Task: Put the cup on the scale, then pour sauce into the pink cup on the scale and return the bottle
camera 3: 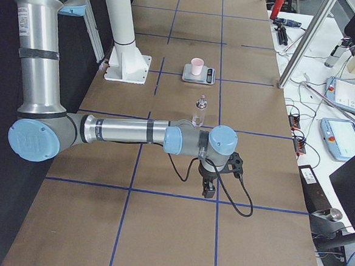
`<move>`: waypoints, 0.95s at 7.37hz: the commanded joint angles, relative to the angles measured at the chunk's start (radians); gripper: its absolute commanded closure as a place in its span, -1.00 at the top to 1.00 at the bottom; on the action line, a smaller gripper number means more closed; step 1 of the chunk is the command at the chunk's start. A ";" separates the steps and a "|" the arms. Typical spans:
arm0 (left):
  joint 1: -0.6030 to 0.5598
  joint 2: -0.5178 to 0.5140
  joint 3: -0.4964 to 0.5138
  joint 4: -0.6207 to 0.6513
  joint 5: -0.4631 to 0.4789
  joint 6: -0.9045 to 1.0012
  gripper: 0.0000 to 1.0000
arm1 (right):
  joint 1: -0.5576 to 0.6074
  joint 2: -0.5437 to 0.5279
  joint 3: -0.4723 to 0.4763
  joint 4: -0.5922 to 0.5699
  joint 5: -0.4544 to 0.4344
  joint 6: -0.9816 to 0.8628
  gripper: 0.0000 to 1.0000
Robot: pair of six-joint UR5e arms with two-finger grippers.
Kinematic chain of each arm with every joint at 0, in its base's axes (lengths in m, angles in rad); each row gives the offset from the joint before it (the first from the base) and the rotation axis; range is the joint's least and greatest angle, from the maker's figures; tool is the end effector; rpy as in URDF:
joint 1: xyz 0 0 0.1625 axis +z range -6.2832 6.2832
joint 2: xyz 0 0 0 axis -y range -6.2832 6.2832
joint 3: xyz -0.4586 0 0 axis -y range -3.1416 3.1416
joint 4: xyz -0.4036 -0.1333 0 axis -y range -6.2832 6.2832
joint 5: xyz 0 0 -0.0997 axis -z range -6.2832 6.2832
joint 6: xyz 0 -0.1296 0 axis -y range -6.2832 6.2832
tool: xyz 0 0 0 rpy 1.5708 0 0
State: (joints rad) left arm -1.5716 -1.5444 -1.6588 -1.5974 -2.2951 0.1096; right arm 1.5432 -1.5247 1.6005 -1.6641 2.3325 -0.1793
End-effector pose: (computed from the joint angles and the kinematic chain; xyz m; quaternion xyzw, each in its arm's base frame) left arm -0.0478 -0.4986 0.6840 0.0607 0.3511 0.0664 0.9320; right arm 0.0294 -0.5226 0.6856 0.0201 -0.3712 -0.0926 0.9237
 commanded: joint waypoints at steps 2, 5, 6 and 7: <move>0.001 -0.003 -0.003 -0.004 -0.050 -0.008 1.00 | -0.001 0.000 0.002 0.001 0.001 -0.009 1.00; 0.001 -0.005 -0.004 -0.032 -0.052 -0.002 1.00 | -0.003 0.000 0.006 0.001 0.004 -0.009 1.00; 0.001 -0.003 -0.007 -0.032 -0.052 -0.002 1.00 | -0.003 0.001 0.010 0.001 0.002 -0.011 1.00; 0.001 -0.003 -0.009 -0.032 -0.052 -0.002 1.00 | -0.003 0.001 0.013 0.003 0.004 -0.011 1.00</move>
State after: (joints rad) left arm -1.5708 -1.5484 -1.6655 -1.6264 -2.3467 0.1071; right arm 1.5402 -1.5239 1.6094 -1.6625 2.3356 -0.1893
